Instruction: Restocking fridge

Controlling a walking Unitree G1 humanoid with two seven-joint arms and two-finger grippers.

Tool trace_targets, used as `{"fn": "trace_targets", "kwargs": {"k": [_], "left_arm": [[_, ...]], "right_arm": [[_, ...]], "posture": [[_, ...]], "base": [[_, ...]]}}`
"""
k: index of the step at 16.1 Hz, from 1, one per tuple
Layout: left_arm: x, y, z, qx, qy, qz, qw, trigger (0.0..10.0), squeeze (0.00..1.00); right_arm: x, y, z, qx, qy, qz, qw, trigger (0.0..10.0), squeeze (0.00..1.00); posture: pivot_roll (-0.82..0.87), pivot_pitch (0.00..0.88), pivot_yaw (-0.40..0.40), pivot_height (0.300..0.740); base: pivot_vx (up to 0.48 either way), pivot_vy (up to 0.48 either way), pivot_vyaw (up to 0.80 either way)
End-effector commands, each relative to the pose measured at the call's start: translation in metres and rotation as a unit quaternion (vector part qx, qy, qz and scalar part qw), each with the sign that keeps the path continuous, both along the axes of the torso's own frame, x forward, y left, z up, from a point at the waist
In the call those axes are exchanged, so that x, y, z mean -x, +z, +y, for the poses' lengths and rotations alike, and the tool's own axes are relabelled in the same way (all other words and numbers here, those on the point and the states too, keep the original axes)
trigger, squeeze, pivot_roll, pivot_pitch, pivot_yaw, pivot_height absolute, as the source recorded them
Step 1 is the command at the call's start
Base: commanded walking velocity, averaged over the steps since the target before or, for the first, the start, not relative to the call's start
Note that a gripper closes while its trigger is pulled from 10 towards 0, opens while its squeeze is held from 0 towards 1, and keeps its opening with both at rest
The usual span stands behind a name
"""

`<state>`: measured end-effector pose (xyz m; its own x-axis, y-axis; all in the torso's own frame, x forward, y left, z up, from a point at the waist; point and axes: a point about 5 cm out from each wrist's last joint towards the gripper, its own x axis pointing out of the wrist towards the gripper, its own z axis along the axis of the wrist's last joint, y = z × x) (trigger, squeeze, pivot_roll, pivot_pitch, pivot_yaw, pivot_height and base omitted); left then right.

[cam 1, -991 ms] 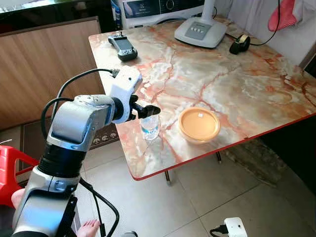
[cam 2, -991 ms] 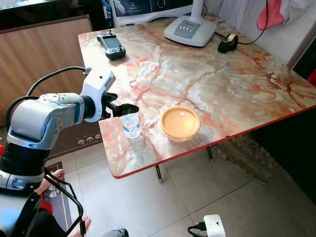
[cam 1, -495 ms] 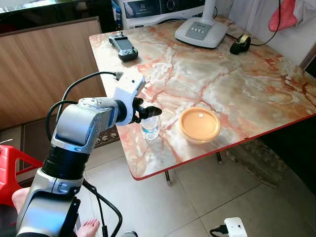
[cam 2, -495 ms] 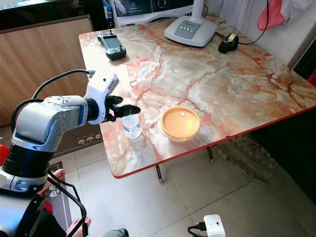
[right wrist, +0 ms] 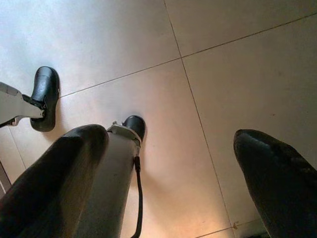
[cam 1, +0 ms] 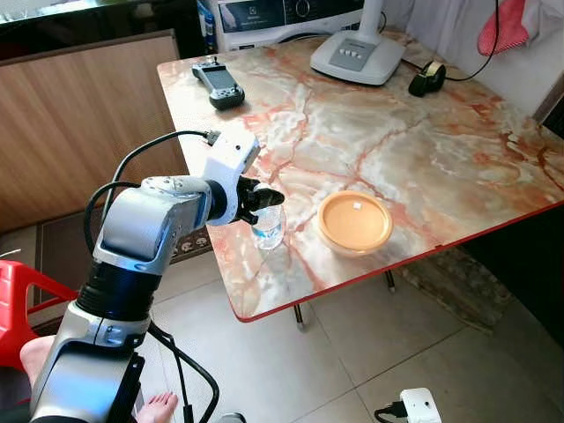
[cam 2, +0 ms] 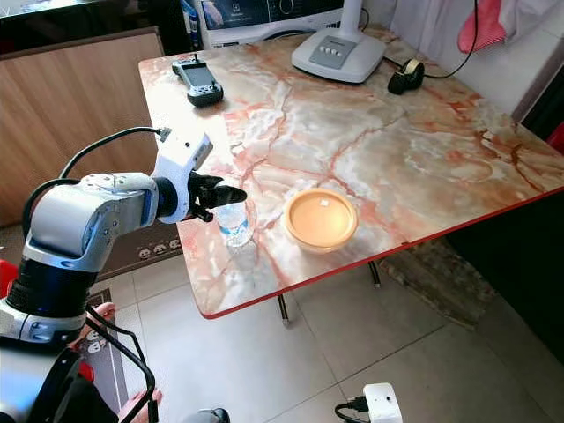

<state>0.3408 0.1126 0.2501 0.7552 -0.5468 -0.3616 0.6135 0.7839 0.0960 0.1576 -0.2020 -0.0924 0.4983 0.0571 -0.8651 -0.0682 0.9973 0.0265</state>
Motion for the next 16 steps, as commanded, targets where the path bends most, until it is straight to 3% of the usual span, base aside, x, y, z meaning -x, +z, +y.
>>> {"fn": "trace_targets", "kwargs": {"k": [1, 7, 10, 12, 14, 15, 16], "left_arm": [[0.001, -0.009, 0.000, 0.004, -0.003, 0.018, 1.000, 0.0, 0.00], [-0.001, -0.011, 0.006, 0.010, 0.018, 0.018, 1.000, 0.0, 0.00], [-0.009, 0.007, 0.026, -0.012, 0.089, -0.045, 0.995, 0.0, 0.00], [-0.009, 0.015, 0.043, -0.032, 0.139, -0.076, 0.987, 0.0, 0.00], [-0.005, 0.034, 0.075, -0.028, 0.227, -0.155, 0.961, 0.0, 0.00], [-0.003, 0.036, 0.083, -0.031, 0.249, -0.172, 0.952, 2.0, 0.00], [-0.001, 0.032, 0.091, -0.038, 0.265, -0.169, 0.949, 2.0, 0.00]], "right_arm": [[0.007, -0.003, 0.000, -0.003, -0.009, 0.013, 1.000, 10.0, 0.00], [0.007, -0.003, 0.001, -0.004, -0.009, 0.014, 1.000, 10.0, 0.00], [0.008, -0.004, 0.002, -0.005, -0.010, 0.014, 1.000, 10.0, 0.00], [0.008, -0.004, 0.002, -0.006, -0.011, 0.014, 1.000, 10.0, 0.00], [0.008, -0.004, 0.002, -0.005, -0.009, 0.015, 1.000, 10.0, 0.00], [0.009, -0.004, 0.002, -0.005, -0.009, 0.015, 1.000, 10.0, 0.00], [0.009, -0.004, 0.002, -0.005, -0.008, 0.016, 1.000, 10.0, 0.00]], "posture": [[0.22, 0.119, -0.024, 0.740], [0.22, 0.122, -0.022, 0.740], [0.23, 0.122, -0.018, 0.740], [0.22, 0.125, -0.018, 0.740], [0.23, 0.129, -0.020, 0.740], [0.23, 0.129, -0.020, 0.740], [0.23, 0.129, -0.021, 0.740]], "base": [[0.000, 0.000, 0.00], [0.000, 0.000, 0.00], [0.000, 0.000, 0.00], [0.000, 0.000, 0.00], [0.000, 0.000, 0.00], [0.000, 0.000, 0.00], [0.000, 0.000, 0.00]]}}
